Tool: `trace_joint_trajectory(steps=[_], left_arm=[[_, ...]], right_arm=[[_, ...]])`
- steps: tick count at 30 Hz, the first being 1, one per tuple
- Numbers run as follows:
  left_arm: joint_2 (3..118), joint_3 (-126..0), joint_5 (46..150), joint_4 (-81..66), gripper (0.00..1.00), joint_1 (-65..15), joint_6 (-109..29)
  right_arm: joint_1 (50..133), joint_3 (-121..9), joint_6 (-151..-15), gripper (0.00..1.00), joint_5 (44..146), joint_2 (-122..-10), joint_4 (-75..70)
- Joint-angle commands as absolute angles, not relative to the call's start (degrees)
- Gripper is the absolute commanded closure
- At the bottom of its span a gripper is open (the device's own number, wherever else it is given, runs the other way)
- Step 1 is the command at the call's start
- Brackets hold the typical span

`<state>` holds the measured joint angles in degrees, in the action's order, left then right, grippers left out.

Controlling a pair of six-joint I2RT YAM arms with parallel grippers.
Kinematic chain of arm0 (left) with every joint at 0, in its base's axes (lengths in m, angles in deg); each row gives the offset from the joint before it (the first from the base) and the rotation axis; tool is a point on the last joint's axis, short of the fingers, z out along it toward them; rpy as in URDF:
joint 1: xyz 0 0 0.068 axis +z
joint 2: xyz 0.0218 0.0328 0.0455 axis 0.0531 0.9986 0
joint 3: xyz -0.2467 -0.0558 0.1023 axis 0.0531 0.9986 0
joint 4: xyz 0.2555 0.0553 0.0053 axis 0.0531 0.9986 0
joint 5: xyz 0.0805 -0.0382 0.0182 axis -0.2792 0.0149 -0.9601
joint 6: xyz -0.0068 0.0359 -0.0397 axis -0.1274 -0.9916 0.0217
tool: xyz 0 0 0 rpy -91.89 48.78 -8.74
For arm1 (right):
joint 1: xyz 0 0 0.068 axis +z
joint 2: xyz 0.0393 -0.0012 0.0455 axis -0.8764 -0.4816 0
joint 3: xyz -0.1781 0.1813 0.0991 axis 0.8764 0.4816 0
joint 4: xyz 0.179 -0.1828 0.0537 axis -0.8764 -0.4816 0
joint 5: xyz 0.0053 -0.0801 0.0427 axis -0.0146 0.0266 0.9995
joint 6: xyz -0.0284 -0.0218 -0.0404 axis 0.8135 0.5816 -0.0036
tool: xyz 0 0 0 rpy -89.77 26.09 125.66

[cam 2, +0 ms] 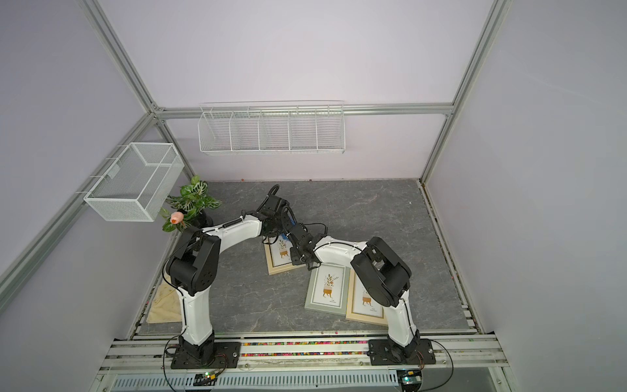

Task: Wipe the picture frame with a cloth
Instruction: Wipe the dirt from the picture frame.

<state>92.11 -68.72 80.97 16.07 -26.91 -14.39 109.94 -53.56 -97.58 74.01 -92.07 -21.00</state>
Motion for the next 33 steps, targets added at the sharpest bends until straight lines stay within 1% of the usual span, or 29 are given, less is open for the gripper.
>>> trace_joint_trajectory(steps=[1,3,4,7,11,14,17,22,24,27,31,33], left_arm=[[90.4,-64.4,79.6,19.2,1.0,-22.5,-14.7],[88.3,-62.6,78.1,19.7,1.0,-21.0,-15.6],[87.5,-62.4,77.1,20.2,1.0,-21.0,-16.2],[87.6,-63.5,78.2,19.9,1.0,-22.7,-16.0],[92.5,-70.1,79.7,20.7,1.0,-28.0,-14.8],[95.9,-73.7,81.5,21.4,1.0,-29.3,-14.1],[95.0,-73.2,79.5,22.5,1.0,-28.1,-14.9],[89.4,-66.4,77.8,22.1,1.0,-22.8,-16.6],[88.2,-65.7,76.2,22.9,1.0,-22.5,-17.3],[89.0,-67.2,77.2,22.4,1.0,-24.3,-16.8],[94.1,-73.3,78.5,23.3,1.0,-29.0,-15.8],[96.0,-75.0,80.7,22.8,1.0,-29.7,-14.9]], right_arm=[[109.1,-50.8,-98.7,0.94,73.1,-93.8,-28.1],[109.0,-50.7,-98.8,0.93,72.8,-93.9,-28.0],[109.0,-50.7,-98.8,0.93,72.8,-94.1,-27.9],[109.1,-51.6,-98.8,0.93,73.5,-94.8,-27.8],[109.3,-52.8,-98.8,0.93,73.6,-95.1,-28.5],[109.2,-52.7,-98.9,0.93,72.9,-94.6,-29.0],[109.1,-52.2,-98.8,0.93,72.5,-94.2,-29.3],[108.9,-51.7,-99.0,0.93,72.2,-94.3,-28.7],[108.9,-52.0,-99.0,0.93,72.5,-94.6,-28.6],[108.9,-52.7,-98.9,0.93,72.6,-95.2,-28.8],[109.0,-53.3,-98.9,0.93,72.5,-95.3,-29.3],[108.9,-53.2,-99.0,0.93,72.2,-95.0,-29.7]])
